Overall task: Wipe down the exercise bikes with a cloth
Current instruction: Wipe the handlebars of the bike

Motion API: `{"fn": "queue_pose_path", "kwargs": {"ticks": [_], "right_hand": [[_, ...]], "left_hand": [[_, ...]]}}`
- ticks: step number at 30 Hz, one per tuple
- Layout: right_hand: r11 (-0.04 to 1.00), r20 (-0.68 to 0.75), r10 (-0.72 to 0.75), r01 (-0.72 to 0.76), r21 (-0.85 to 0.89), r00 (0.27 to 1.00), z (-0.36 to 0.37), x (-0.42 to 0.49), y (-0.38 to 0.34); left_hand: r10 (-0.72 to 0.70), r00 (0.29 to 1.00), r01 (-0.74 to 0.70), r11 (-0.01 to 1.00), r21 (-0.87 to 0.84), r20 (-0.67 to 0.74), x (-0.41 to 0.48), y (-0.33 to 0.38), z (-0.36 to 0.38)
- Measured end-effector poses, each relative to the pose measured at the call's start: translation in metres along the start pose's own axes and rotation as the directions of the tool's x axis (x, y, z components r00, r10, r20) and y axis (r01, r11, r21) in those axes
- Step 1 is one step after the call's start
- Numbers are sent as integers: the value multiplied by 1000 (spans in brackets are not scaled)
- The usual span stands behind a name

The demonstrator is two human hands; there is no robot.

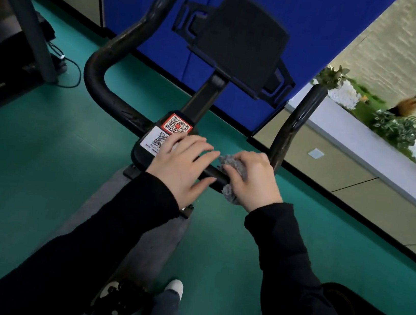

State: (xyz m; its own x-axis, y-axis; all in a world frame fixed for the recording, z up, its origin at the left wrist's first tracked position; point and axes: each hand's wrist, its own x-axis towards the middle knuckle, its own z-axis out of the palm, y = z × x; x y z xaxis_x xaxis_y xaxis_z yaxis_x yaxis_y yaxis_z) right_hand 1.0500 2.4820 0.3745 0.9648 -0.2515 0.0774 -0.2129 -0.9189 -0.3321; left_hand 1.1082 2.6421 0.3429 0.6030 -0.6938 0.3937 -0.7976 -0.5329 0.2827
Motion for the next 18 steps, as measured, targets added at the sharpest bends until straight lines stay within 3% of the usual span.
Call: {"fn": "queue_pose_path", "kwargs": {"ticks": [3,11,18], "right_hand": [[993,32,-82,79,86,996,-3,-7,-1],[983,79,-183,182,20,980,-7,-16,10],[968,343,-142,202,-146,928,-26,15,23]], "left_hand": [[1,1000,-1,1000,27,-18,1,0,7],[35,997,-31,998,57,-74,-1,-5,14],[38,991,-32,998,54,-125,-1,-5,13]]}}
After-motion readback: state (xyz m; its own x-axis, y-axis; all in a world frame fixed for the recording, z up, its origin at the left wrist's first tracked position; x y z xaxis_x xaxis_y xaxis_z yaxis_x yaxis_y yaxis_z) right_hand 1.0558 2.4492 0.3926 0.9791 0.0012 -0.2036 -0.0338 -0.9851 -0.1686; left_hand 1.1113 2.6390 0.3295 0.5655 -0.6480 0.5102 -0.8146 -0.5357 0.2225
